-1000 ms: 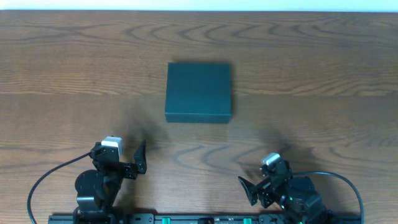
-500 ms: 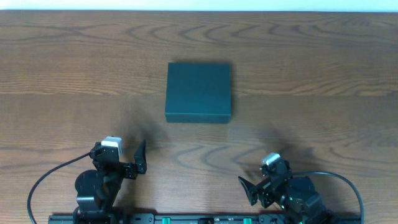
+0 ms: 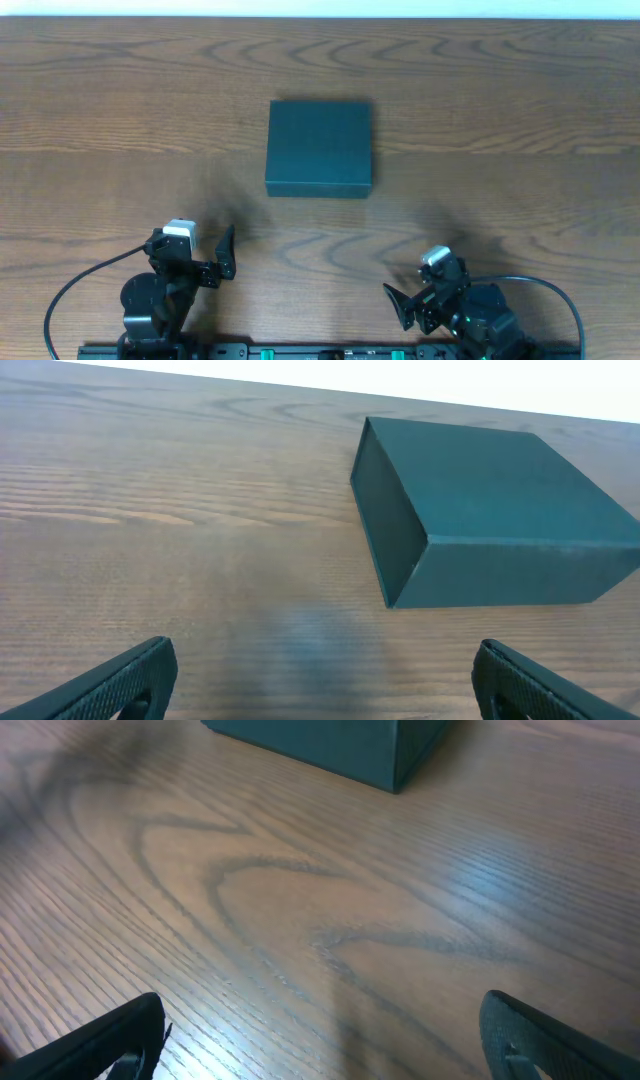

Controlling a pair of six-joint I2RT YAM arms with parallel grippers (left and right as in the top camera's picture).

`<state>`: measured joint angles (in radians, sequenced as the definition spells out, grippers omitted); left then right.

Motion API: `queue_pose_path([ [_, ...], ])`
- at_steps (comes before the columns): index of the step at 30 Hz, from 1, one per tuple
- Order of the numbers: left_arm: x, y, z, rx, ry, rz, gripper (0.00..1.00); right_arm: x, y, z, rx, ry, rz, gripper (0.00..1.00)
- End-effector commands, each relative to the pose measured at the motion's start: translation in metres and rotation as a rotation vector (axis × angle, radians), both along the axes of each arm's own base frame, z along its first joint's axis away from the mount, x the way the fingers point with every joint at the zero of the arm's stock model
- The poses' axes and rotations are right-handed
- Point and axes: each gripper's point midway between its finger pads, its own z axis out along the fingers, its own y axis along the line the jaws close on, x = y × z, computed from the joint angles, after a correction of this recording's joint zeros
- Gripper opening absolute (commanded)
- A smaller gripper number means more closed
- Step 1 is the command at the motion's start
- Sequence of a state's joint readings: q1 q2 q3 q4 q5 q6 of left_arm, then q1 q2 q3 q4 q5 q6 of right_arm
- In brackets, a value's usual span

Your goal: Pack container

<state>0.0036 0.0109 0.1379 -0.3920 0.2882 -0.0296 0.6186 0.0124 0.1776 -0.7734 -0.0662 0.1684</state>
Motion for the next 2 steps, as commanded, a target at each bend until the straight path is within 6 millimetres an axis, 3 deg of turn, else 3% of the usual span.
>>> queue_pose_path([
  [1,0.0000,0.0005,-0.0089,-0.010,0.019,0.006,0.95,0.0001,-0.0003,-0.0023,0.001,0.003,-0.007,0.99],
  [2,0.0000,0.0005,-0.0089,-0.010,0.019,0.007,0.95,0.0001,-0.0003,-0.0023,0.001,0.003,-0.007,0.99],
])
